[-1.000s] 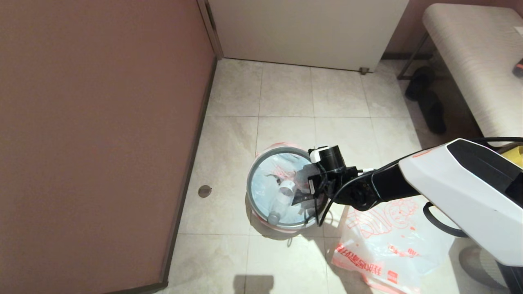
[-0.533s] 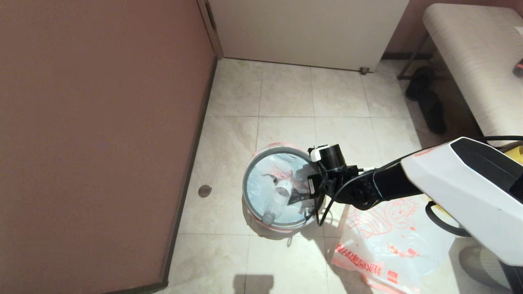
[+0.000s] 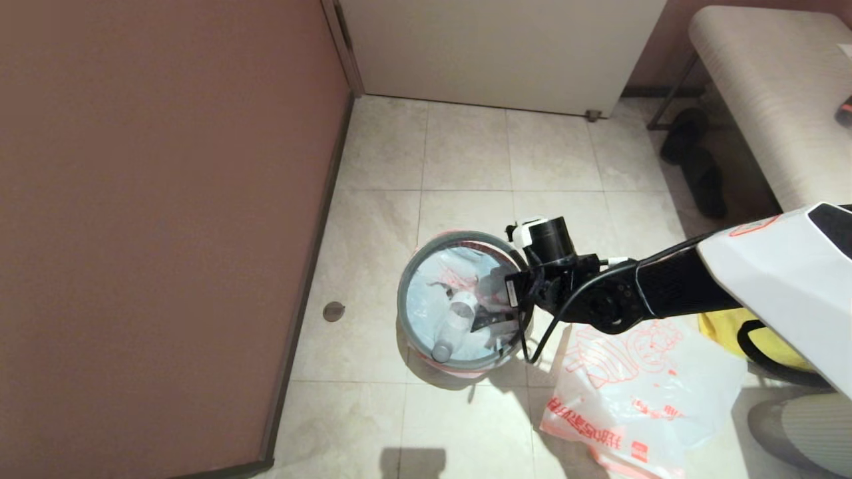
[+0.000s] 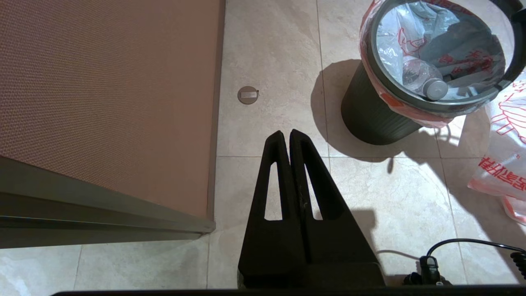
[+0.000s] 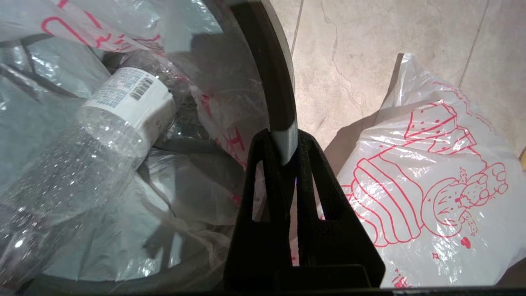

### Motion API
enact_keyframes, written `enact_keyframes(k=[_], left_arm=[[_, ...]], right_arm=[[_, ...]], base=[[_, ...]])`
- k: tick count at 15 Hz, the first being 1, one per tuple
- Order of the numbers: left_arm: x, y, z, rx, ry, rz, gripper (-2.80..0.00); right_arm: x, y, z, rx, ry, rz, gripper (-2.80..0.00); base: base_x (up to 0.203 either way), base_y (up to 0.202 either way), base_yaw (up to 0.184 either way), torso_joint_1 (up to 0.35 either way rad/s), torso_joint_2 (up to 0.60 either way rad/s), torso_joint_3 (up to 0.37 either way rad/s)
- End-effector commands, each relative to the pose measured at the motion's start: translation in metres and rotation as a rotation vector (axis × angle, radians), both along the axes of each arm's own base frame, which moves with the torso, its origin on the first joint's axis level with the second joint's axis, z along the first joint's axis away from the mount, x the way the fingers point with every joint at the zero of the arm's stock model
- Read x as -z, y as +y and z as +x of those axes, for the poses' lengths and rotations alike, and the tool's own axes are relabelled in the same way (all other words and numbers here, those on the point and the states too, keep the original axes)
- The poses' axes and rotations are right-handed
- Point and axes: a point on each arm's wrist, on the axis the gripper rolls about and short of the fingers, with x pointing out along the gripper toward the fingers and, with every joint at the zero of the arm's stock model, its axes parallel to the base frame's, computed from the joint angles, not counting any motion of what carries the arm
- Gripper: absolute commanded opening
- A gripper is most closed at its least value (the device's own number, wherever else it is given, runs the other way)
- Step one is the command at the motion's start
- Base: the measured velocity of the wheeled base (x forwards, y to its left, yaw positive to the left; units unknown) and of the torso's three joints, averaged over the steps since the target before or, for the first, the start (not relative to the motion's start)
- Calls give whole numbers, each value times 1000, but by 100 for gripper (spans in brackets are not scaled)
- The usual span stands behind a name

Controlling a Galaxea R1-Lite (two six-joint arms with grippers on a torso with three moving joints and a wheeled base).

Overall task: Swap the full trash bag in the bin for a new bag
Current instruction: Place the trash can ring on the floor

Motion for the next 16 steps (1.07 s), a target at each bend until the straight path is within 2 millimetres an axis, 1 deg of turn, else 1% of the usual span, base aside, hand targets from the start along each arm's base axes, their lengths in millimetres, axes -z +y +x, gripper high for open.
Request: enact_keyframes(k=[1,3,4,5,7,9,10,13,16], left_arm=[[0,0,0,0,0,0,-280],[0,0,0,0,0,0,-280],[0,0,0,0,0,0,-280],[0,0,0,0,0,0,-280],[0,0,0,0,0,0,-280],[0,0,0,0,0,0,-280],[0,0,0,0,0,0,-280],[0,0,0,0,0,0,-280],[0,0,0,0,0,0,-280]], right_arm=[[-22,2,-15,-20,-27,19,-280],[-35,6,-34,-52,-17,15,-280],[-39,7,-44,-67,-3,8,-280],[-39,7,-54,-78,18,1,-280],[-33,3,-71,-94,65,-26,-280],[-39,-3,-85,-101,70,-15,-280],[-42,-6,-89,-98,67,-2,-280],[-61,-16,-101,-96,35,29,-280],[-86,-33,-123,-82,48,49,-280]], base=[[0,0,0,0,0,0],[0,0,0,0,0,0],[0,0,0,0,0,0],[0,0,0,0,0,0],[0,0,0,0,0,0],[0,0,0,0,0,0],[0,0,0,0,0,0],[0,0,0,0,0,0],[0,0,0,0,0,0]])
